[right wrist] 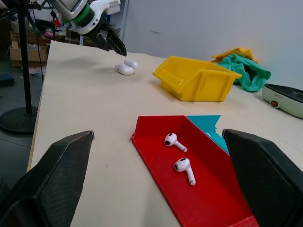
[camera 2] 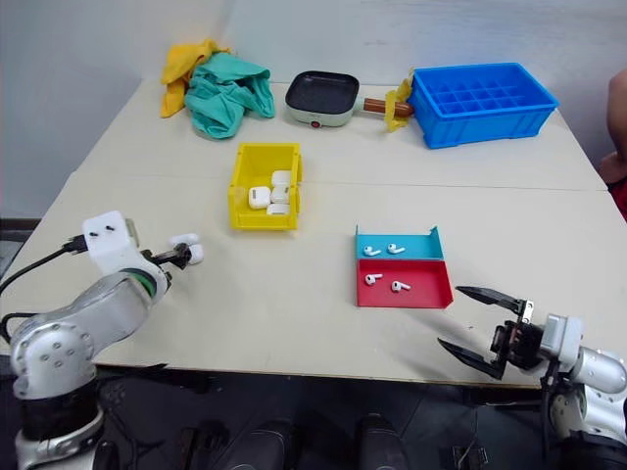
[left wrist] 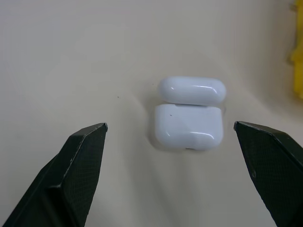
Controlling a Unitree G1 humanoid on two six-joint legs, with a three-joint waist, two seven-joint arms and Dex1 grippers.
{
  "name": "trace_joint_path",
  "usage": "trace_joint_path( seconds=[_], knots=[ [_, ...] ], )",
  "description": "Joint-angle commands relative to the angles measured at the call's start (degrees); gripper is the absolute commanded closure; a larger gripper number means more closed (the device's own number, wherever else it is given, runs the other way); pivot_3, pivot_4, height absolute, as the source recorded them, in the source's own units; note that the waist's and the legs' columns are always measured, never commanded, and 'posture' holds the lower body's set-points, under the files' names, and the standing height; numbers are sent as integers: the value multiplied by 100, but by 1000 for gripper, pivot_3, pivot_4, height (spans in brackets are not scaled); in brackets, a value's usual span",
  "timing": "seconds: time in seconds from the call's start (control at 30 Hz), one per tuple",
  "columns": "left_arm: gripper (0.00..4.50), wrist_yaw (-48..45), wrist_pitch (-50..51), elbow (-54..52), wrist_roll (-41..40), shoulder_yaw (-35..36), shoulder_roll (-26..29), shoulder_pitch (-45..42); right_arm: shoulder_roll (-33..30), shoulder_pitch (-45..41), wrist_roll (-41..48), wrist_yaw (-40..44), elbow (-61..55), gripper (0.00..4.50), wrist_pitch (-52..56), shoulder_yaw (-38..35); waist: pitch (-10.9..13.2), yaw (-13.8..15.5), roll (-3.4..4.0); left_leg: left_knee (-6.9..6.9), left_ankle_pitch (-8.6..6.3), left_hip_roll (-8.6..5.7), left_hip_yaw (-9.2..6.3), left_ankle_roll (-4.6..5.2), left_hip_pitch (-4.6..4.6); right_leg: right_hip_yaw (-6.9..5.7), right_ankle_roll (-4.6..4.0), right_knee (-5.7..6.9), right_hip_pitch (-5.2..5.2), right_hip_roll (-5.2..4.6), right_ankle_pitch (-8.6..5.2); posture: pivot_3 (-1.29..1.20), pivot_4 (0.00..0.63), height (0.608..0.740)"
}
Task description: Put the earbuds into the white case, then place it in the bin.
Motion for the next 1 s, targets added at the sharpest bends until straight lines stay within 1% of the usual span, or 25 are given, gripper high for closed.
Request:
trace_joint_path(
  seconds=[0.03, 0.23, 0.3, 0.43, 0.77, 0.9, 1.0],
  knots=[
    [0, -349, -80, 232, 624, -210, -87, -211, -62, 147, 150, 321, -219, 28, -195, -30, 0, 10, 0, 0, 0, 0, 1, 0, 0, 1, 0, 1, 0, 0, 0, 0, 150, 740],
    [0, -1032, -510, 1073, 1737, -411, -379, -535, 117, 267, 43, 289, -638, 28, -63, -159, 0, 15, 0, 3, -2, 4, 1, -4, -2, -1, 0, 0, -2, 5, 0, 0, 150, 740],
    [0, -1281, -535, 1248, 2010, -496, -443, -672, 142, 300, -33, 154, -862, 28, 29, -153, 0, 14, 0, 4, -1, 4, 1, -5, -1, 0, 0, 2, -2, 6, 0, 0, 150, 740],
    [0, -1446, -554, 1449, 2481, -506, -762, -875, 186, 338, -253, -458, -1572, 28, 356, -114, 0, 22, 0, 4, -2, 5, 0, -6, -5, -1, 1, 1, -4, 5, 1, 0, 150, 740],
    [0, -1219, -120, 844, 3380, -150, -1780, -857, 273, 327, -646, -1165, -2343, 28, 949, -55, 1, 28, -2, 8, -2, 5, 0, -6, -6, -2, 3, 3, -4, 6, 2, 0, 150, 740],
    [0, -1352, -16, 822, 3691, -84, -2018, -956, 249, 326, -717, -1442, -2765, 28, 1269, -31, 1, 26, -2, 8, -2, 5, 0, -7, -6, -2, 3, 3, -4, 8, 2, 0, 150, 740],
    [0, -1270, 47, 800, 3932, 28, -2280, -1028, 225, 316, -732, -1590, -3038, 28, 1498, -25, 1, 31, -2, 8, -3, 5, 0, -7, -7, -1, 3, 3, -4, 9, 2, 0, 150, 740]
  ],
)
